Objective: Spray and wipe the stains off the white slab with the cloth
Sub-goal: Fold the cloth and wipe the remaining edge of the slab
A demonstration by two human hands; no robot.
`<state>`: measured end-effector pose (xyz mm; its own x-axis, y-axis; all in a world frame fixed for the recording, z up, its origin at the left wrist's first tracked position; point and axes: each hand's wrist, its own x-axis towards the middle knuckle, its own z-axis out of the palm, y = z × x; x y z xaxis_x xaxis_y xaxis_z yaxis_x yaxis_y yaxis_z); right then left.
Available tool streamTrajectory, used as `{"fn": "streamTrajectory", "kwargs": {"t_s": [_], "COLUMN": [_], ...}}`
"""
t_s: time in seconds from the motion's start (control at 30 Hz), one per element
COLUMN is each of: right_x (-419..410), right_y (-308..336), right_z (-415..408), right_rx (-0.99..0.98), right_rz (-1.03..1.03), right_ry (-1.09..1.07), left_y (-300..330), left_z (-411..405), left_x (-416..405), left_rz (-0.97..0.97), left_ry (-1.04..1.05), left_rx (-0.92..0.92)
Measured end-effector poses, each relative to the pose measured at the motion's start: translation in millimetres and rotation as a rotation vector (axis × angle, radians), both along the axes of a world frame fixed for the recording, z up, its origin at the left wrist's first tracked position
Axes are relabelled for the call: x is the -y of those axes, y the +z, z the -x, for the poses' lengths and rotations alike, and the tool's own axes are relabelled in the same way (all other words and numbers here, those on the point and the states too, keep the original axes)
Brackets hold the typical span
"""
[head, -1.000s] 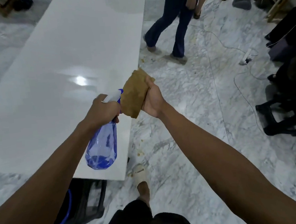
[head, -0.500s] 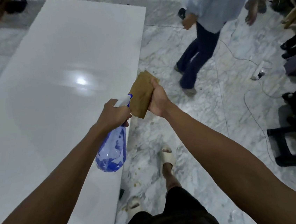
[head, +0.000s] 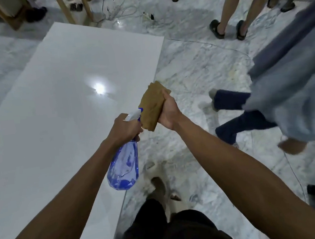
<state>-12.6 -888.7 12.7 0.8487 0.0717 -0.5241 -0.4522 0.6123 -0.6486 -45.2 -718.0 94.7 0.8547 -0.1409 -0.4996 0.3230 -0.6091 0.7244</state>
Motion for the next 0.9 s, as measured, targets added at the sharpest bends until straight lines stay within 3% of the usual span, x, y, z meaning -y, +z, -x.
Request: {"fn": "streamTrajectory", "kwargs": {"t_s": [0.27, 0.4, 0.73, 0.9], "right_x": [54, 84, 165, 194], "right_y": [-4, 7, 13, -11], "right_z": [-139, -189, -300, -318], "right_rx": [-0.022, -0.039, -0.078, -0.172], "right_rz": [-0.019, -0.028, 0.02, 0.068], "right_ry": [-0.089, -0.107, -0.101, -0.029], "left_y": [-6, 4, -7, -9], "left_z": [-156, -218, -317, -346], "left_x": [59, 92, 180, 214], "left_rz": [-0.047, -0.038, -0.1, -0.114], "left_ry": [-0.15, -0.119, 0.012, 0.022], "left_rx": [0.064, 0.063, 0.008, 0.072]}}
